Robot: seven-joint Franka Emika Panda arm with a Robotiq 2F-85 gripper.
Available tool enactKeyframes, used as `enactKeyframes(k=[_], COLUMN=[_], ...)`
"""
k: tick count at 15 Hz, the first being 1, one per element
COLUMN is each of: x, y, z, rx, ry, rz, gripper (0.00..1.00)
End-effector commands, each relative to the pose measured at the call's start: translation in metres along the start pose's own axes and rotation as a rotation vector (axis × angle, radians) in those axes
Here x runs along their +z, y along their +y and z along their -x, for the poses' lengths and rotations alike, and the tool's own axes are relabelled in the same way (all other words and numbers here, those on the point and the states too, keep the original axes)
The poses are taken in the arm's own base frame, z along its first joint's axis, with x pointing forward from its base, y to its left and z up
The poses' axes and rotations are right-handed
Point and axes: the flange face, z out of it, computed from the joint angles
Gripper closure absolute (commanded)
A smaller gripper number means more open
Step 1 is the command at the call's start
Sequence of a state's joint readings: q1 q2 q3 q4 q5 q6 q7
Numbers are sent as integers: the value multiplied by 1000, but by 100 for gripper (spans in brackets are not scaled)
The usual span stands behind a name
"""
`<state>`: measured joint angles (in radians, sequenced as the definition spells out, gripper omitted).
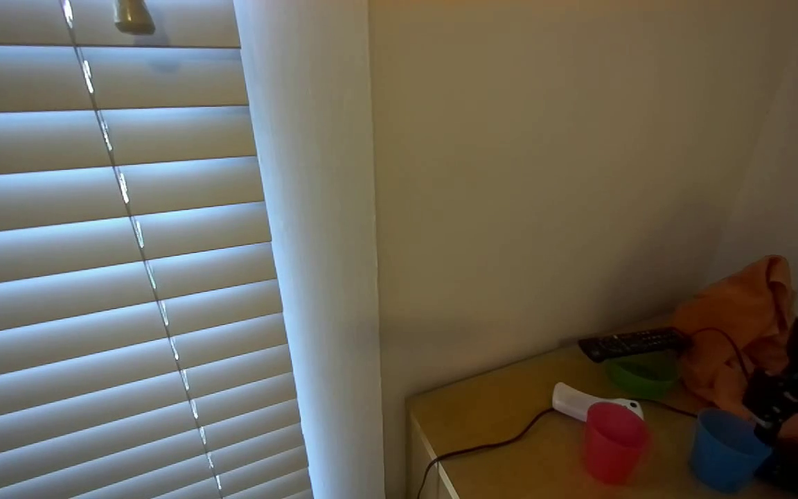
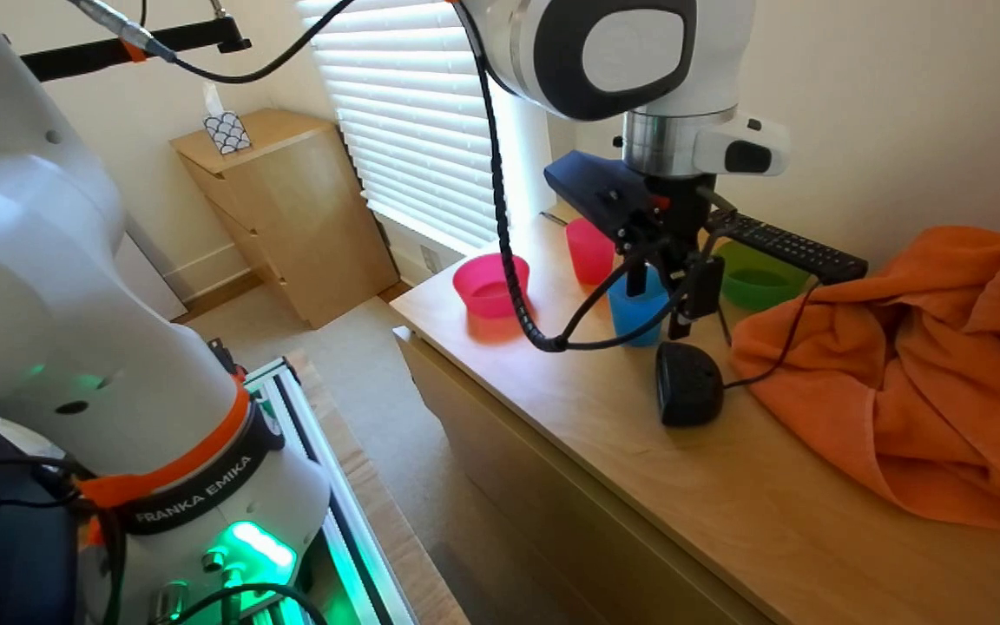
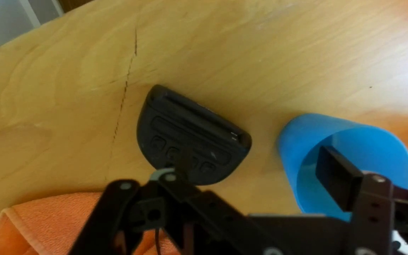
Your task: Shift the small item from the blue cup to the pink cup
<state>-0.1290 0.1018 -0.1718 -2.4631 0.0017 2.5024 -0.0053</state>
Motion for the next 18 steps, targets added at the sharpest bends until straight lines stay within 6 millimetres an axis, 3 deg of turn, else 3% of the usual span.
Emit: enactKeyframes(k=[1, 3, 5, 10, 14, 18], x=[27, 34, 33, -1, -23, -80], y=[-13, -20, -24, -25, -27, -59], z=[-13, -18, -21, -17, -13, 9], rx=[-18, -25, -33, -40, -53, -181], ry=[-16, -8, 5, 75, 89, 104], rz=[4, 7, 12, 12, -9, 168], gripper=[35, 43, 60, 99, 99, 99])
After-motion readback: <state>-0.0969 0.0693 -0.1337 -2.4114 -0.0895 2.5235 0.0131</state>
